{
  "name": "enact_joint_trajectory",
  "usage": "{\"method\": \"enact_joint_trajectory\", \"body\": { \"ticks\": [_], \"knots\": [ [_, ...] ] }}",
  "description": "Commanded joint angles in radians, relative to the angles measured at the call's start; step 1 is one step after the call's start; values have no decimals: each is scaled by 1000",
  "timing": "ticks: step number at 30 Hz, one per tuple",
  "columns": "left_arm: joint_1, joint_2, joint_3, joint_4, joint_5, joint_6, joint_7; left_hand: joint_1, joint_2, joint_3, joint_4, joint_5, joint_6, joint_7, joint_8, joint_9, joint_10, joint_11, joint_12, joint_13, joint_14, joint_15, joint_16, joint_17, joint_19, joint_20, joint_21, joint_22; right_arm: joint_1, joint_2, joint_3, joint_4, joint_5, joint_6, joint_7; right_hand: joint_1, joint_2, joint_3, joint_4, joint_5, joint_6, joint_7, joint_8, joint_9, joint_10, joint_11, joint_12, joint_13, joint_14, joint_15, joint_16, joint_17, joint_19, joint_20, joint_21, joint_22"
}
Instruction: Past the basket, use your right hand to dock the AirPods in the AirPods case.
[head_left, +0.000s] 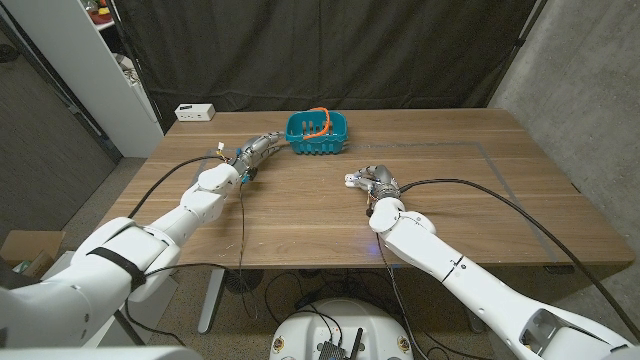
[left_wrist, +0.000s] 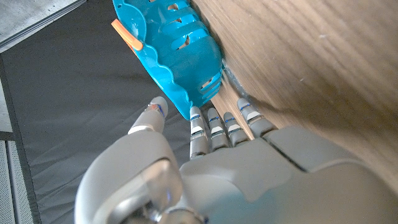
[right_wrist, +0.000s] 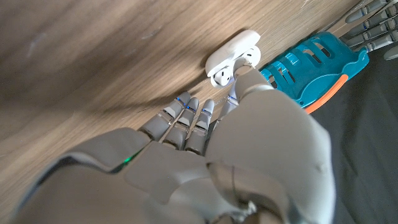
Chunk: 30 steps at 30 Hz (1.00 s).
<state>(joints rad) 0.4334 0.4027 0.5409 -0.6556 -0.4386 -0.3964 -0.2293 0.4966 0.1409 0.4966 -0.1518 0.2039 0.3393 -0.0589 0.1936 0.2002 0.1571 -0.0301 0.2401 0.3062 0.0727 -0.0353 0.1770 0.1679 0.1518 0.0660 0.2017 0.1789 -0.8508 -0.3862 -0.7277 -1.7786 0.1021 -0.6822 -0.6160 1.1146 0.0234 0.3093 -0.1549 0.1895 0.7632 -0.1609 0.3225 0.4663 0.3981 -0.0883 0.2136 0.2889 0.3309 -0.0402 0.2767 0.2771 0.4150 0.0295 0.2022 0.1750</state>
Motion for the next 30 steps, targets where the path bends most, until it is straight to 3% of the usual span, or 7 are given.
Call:
{"method": "enact_joint_trajectory", "body": {
  "ticks": [1,5,10,12,19,24,30],
  "knots": [
    [-5,2,-2,8,1,-12,3,10,-1,3,-5,9,-1,2,3,3,-2,-1,4,3,0,-1,3,2,2,6,2,4,9,-77,-27,-85,-19,-14,69,-22,6,4,13,6,-50,-8,-30,-14,-39,-3,-10,10,-45,-123,-15,12,-29,1,-10,2],
    [0,5,-4,2,-2,-13,0,10,-1,3,-5,9,-2,0,3,3,-1,-1,4,3,0,-1,3,2,2,6,2,4,13,-118,-46,-114,-34,-7,112,-27,7,8,13,6,-65,-13,-43,-22,-61,-10,-13,14,-59,-121,-21,16,-39,0,-12,2],
    [1,5,-3,2,-1,-14,-2,11,-1,3,-4,9,-1,2,3,3,-1,1,5,3,0,-1,3,2,2,7,2,4,49,-162,-72,-124,-39,-39,199,-17,9,22,3,8,-97,-57,-71,-41,-109,-47,-19,21,-107,-125,-39,21,-70,-9,-16,0],
    [0,4,-3,8,-1,-22,-5,11,-1,3,-4,9,-1,2,3,3,-2,1,4,3,0,0,3,2,2,7,2,4,60,-172,-84,-128,-50,-57,215,-12,8,25,0,8,-105,-60,-79,-46,-126,-39,-21,23,-123,-123,-45,21,-78,-11,-17,0],
    [19,17,-6,-33,-3,0,10,12,0,3,-4,10,0,2,4,3,-1,0,5,3,1,-1,3,2,2,7,2,4,86,-196,-130,-119,-113,-64,237,15,13,38,-9,9,-191,-60,-132,-81,-208,-58,-28,27,-192,-118,-65,22,-110,-22,-17,-2],
    [14,14,-5,-21,-2,-6,6,12,0,3,-4,10,-1,1,4,3,-1,0,5,3,0,-1,3,2,2,7,2,4,103,-201,-171,-90,-182,-50,240,35,17,43,-14,10,-212,-61,-139,-93,-226,-67,-25,28,-213,-122,-69,19,-121,-29,-17,-2],
    [5,6,-4,2,-2,-16,-4,13,0,3,-4,10,-1,1,4,3,-1,0,6,3,0,-1,3,2,3,7,2,4,105,-195,-177,-61,-229,-27,239,41,19,43,-14,10,-222,-61,-141,-99,-228,-72,-22,28,-215,-122,-67,18,-126,-32,-17,-2]
  ]
}}
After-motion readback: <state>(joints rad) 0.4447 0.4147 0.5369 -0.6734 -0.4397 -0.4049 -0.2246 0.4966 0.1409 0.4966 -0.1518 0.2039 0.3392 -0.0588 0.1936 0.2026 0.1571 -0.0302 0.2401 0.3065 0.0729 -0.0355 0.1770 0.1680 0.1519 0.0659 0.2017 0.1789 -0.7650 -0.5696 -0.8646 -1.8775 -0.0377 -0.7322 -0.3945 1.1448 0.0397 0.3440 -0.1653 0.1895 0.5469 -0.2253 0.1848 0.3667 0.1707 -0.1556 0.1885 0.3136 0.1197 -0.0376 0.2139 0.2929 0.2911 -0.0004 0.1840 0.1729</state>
